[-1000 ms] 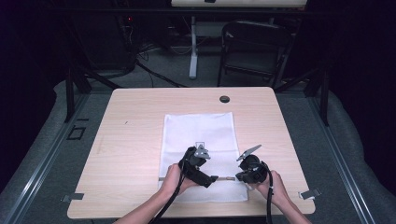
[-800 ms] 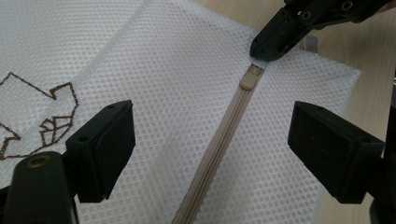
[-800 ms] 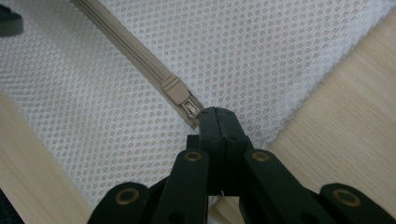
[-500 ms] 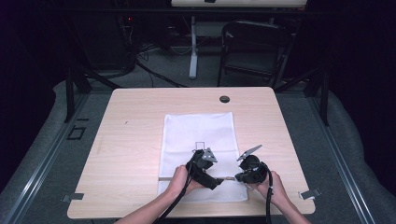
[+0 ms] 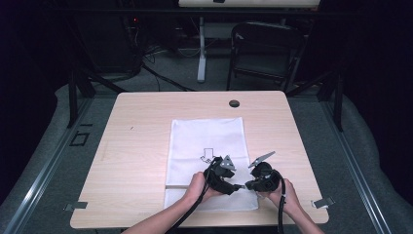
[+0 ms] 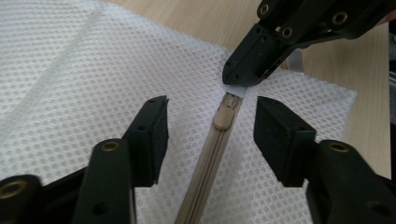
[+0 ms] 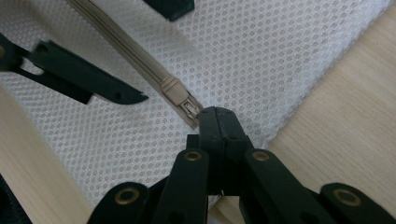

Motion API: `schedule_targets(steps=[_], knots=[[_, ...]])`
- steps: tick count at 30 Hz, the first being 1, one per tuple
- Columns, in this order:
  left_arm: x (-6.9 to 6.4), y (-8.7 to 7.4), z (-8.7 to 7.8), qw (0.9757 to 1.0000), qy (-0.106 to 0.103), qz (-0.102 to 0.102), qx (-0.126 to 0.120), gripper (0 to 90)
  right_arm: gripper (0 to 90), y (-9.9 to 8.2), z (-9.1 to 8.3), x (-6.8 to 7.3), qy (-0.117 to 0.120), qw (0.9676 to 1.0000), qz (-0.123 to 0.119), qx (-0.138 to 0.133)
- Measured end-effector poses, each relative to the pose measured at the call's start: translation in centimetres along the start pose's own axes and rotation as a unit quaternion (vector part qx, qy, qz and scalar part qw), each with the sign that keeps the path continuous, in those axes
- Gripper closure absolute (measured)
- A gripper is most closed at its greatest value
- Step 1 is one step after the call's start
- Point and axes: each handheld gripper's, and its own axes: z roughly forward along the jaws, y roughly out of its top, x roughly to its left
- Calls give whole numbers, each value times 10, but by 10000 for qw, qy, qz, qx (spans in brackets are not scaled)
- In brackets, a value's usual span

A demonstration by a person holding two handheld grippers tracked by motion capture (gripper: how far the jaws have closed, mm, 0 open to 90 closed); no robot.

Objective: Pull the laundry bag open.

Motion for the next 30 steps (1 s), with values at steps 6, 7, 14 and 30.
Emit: schedule_targets(steps=[6,7,14,30], knots=[[-2,3,8,9999,-70,99,109,617,900,0,0,1,-12,10000,-30,24],[-2,4,9,9999,-68,127,87,632,900,0,0,1,-22,10000,-37,30],[-3,6,12,9995,-120,234,153,731,900,1,-1,2,-108,9999,-94,73],[-4,6,16,9990,-189,344,226,816,900,1,0,2,-145,9998,-102,66]])
